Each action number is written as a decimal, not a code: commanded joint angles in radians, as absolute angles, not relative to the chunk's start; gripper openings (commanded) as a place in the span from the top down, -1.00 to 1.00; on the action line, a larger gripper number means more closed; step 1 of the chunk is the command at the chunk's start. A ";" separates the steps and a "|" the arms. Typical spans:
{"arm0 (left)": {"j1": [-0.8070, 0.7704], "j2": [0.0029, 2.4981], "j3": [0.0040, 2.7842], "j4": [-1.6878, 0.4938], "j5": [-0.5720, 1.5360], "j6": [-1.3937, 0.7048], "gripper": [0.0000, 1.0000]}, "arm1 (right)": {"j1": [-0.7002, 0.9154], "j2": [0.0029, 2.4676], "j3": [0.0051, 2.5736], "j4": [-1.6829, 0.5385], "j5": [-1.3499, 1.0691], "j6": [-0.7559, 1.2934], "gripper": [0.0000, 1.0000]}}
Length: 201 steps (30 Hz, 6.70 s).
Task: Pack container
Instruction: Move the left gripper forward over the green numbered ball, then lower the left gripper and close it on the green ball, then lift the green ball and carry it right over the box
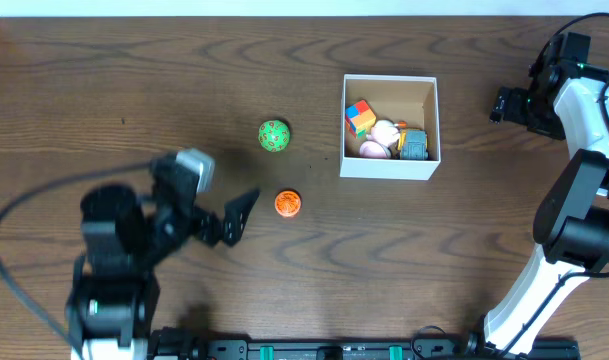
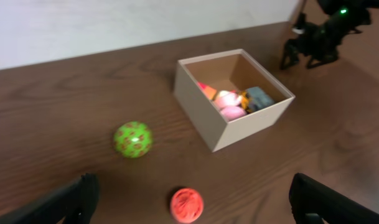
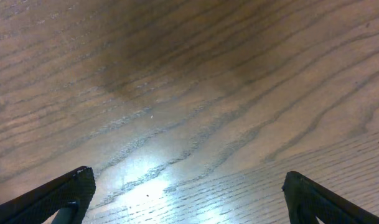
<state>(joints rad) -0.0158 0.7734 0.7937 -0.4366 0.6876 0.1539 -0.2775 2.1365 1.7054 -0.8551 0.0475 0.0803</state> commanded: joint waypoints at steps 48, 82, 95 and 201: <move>-0.334 2.075 1.764 -0.901 -0.048 -0.136 -0.96 | -0.281 2.139 1.700 -0.855 0.048 0.096 -0.98; -0.334 2.184 1.670 -0.788 0.027 -0.148 -0.96 | -0.281 2.139 1.700 -0.855 0.048 0.096 -0.98; -0.334 2.186 1.670 -0.799 0.027 -0.148 -0.82 | -0.281 2.139 1.700 -0.855 0.048 0.096 -0.98; -0.700 1.986 1.729 -0.668 0.071 -0.118 0.88 | -0.281 2.139 1.700 -0.855 0.048 0.096 -0.99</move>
<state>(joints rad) -0.7017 1.9812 1.7271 -0.6724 0.0643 -0.1238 -0.2775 2.1365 1.7054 -0.8551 0.0475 0.0803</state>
